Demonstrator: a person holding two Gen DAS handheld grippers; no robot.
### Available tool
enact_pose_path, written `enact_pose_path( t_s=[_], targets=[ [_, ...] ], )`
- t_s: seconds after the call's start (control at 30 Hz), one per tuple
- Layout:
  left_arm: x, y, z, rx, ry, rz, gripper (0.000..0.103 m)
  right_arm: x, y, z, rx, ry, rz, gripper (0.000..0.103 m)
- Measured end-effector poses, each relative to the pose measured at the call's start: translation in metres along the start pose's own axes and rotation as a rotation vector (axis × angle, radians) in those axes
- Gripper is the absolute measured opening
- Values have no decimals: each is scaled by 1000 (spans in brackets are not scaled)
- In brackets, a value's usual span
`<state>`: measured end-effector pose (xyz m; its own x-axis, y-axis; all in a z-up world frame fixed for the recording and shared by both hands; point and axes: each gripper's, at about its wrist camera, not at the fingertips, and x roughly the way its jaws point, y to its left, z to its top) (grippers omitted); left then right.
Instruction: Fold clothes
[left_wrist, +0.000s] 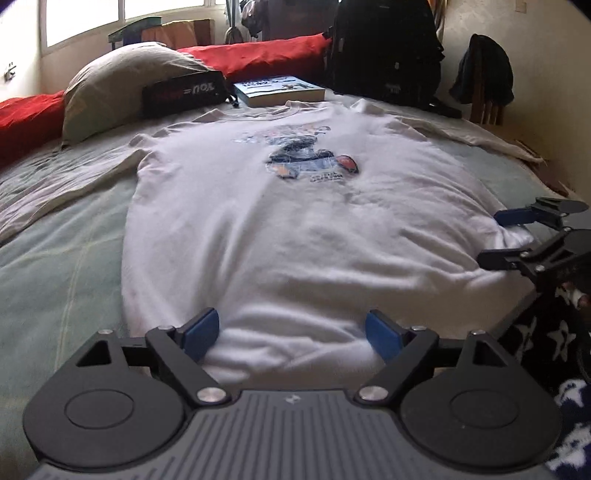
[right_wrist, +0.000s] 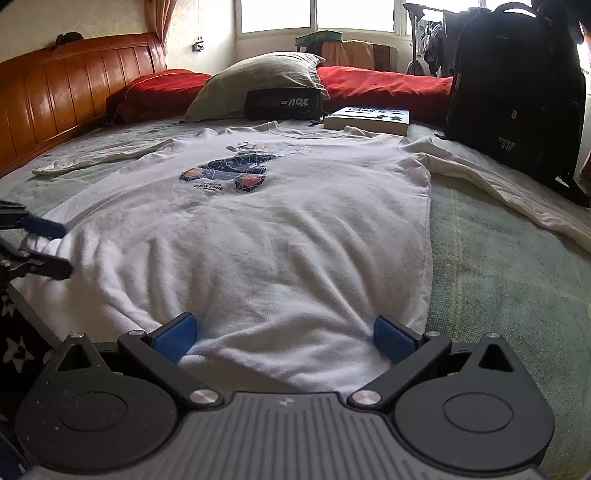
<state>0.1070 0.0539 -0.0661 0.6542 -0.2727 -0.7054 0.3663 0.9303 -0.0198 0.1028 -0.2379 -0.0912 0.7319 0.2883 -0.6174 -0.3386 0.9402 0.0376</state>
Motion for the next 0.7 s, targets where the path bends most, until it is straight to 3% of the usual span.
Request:
enact_pose_path(
  t_s=[0.3, 0.4, 0.57, 0.7],
  targets=[
    [8, -5, 35, 0, -25, 30, 87, 1, 2, 0, 1, -4, -12, 103],
    [24, -6, 25, -10, 30, 40, 88, 0, 3, -1, 1, -9, -14, 103],
    [10, -3, -1, -14, -14, 30, 91, -3, 3, -2, 4, -6, -14, 103],
    [-2, -2, 6, -30, 3, 39, 92, -3, 2, 1, 4, 12, -14, 103]
  ],
)
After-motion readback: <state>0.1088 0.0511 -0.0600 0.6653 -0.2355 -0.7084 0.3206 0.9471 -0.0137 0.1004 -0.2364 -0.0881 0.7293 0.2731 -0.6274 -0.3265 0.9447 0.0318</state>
